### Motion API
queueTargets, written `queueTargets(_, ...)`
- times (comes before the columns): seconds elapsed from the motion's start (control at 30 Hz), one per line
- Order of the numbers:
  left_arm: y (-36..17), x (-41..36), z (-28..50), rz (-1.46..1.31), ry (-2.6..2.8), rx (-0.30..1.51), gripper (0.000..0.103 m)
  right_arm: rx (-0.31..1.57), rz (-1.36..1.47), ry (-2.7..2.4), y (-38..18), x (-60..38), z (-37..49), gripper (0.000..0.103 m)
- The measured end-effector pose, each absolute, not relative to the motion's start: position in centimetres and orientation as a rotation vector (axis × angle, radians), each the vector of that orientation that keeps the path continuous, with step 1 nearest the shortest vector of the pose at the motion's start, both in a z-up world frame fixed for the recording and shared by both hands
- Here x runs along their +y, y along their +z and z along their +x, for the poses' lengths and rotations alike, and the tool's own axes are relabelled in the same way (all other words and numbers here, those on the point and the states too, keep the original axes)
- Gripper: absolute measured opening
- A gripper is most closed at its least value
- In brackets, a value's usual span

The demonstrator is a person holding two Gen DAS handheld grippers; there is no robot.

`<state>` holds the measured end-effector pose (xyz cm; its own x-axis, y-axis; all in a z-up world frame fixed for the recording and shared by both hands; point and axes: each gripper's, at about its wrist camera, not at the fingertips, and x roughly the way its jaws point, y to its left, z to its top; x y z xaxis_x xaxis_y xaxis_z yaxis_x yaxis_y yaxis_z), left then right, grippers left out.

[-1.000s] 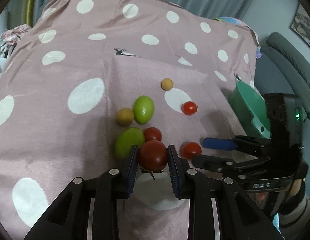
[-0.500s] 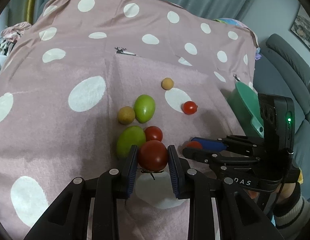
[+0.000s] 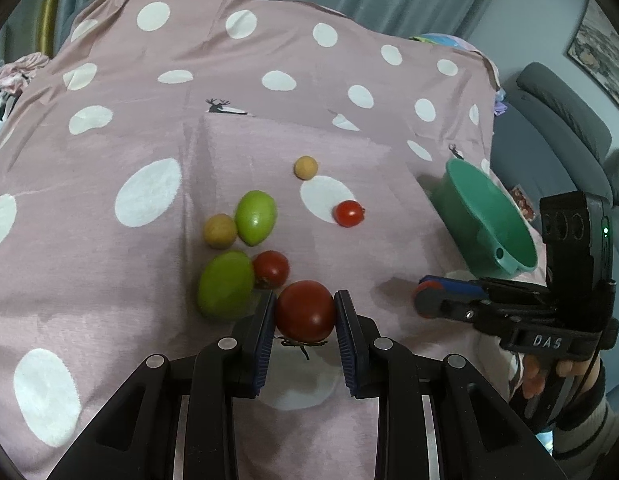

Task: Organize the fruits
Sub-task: 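Carry the red tomato in the left tool toward the green bowl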

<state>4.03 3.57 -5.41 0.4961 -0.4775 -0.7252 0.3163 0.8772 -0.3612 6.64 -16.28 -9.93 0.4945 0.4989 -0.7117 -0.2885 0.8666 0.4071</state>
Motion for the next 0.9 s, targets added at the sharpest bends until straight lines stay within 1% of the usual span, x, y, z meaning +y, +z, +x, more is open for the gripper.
queueTargets(0.9, -2.1, 0.7, 1.4, -0.123, -0.519, 0.887, 0.028, 0.818, 0.246, 0.465, -6.3, -18.7, 2.9, 0.031)
